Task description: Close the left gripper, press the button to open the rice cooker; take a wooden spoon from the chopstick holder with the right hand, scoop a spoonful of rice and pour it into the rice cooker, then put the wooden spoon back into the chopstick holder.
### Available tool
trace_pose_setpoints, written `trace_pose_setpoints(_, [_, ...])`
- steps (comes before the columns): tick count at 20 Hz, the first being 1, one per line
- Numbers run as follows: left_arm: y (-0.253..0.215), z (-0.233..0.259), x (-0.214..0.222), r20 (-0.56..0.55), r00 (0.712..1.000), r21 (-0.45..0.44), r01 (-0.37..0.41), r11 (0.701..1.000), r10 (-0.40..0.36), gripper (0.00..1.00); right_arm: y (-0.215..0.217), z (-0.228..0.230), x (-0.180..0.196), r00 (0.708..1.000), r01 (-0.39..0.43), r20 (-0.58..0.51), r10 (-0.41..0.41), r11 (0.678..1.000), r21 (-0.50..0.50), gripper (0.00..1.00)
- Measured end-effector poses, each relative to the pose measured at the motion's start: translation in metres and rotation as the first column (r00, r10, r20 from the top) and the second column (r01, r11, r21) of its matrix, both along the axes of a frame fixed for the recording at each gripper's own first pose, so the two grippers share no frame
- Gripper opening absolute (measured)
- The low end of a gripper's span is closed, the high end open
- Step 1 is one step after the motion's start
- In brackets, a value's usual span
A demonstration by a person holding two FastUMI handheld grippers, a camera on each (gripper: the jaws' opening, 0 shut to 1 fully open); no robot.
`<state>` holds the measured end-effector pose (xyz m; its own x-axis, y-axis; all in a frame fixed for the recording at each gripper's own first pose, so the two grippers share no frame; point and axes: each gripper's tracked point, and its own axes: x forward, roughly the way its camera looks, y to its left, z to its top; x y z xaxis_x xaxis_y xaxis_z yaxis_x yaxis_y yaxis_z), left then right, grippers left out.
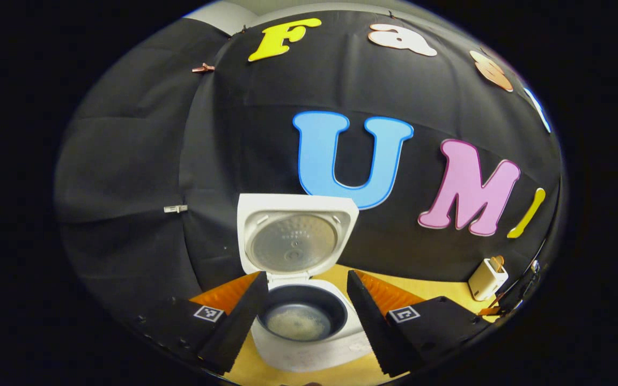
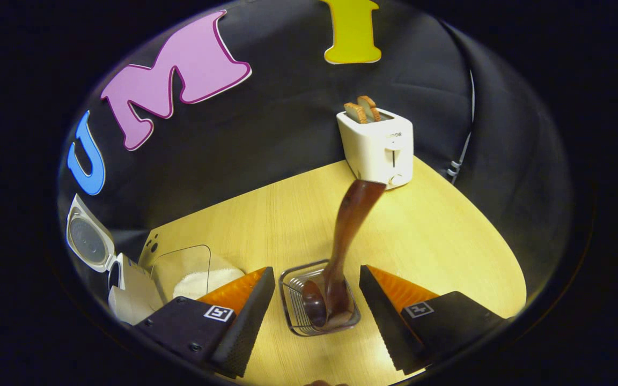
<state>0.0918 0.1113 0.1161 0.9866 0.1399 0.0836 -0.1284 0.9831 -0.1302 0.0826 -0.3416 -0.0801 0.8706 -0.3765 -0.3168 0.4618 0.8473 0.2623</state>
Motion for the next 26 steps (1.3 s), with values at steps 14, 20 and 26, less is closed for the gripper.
trace_pose_setpoints(14, [0.052,0.110,0.116,0.015,1.000,0.073,-0.013,0.997,0.012,0.95,0.020,0.026,-0.137,0.987,0.158,0.006,-0.162,0.950,-0.268,0.98])
trace_pose_setpoints(20, [0.074,0.107,0.192,-0.022,1.000,0.060,-0.018,0.998,0.019,0.95,0.073,0.019,-0.161,0.985,0.171,0.016,-0.171,0.960,-0.222,0.99])
trace_pose_setpoints(26, [0.072,0.091,0.205,-0.091,0.995,0.058,-0.039,0.998,0.045,0.97,0.096,0.013,-0.157,0.987,0.158,0.016,-0.158,0.963,-0.217,0.99])
